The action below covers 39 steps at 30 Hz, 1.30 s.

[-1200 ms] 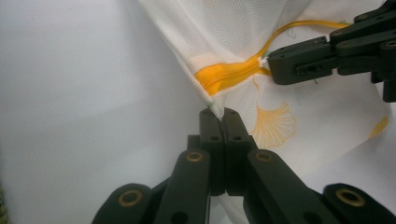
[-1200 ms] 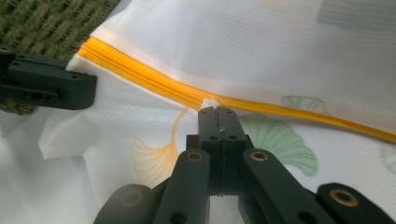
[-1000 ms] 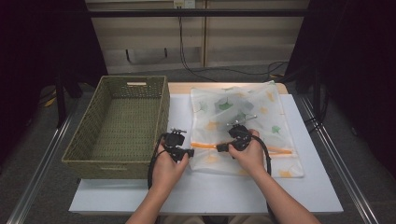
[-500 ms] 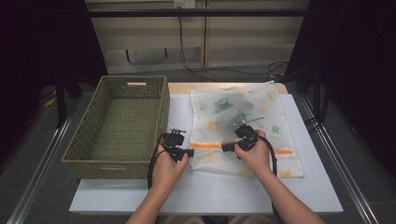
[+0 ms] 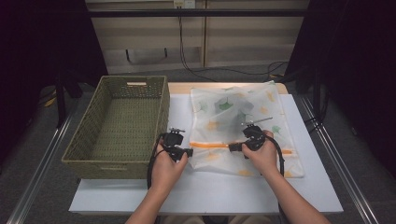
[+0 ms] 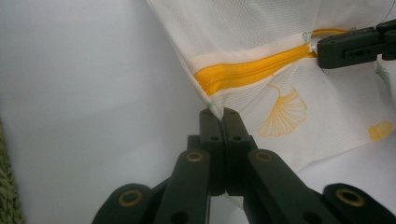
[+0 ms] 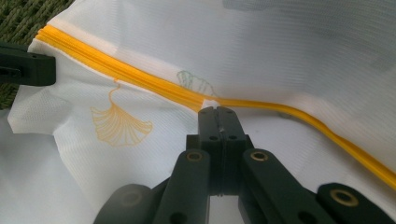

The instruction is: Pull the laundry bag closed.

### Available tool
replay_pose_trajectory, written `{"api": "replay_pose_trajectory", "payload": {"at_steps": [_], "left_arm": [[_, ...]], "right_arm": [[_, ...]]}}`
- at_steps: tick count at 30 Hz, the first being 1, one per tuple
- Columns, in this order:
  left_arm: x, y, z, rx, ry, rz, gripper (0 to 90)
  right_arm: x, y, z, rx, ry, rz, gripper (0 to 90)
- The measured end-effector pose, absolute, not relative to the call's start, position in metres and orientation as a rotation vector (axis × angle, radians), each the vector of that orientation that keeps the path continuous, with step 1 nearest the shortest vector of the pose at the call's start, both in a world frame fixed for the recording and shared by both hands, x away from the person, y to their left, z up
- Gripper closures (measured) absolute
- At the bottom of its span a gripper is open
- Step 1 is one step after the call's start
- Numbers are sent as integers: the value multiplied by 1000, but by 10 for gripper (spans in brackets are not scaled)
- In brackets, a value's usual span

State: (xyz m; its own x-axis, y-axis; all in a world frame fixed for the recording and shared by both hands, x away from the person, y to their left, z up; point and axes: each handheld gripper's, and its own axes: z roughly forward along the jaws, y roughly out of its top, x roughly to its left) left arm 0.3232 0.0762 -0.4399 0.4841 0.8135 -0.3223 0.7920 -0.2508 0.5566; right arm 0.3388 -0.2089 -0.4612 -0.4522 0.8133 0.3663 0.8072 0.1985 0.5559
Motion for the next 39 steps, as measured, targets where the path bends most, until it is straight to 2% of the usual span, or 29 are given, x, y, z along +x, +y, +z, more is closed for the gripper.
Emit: {"api": "replay_pose_trajectory", "payload": {"at_steps": [39], "left_arm": [[322, 78, -437, 2052, 1324, 56, 899]], "right_arm": [[332, -243, -464, 1711, 2331, 1080, 900]]}}
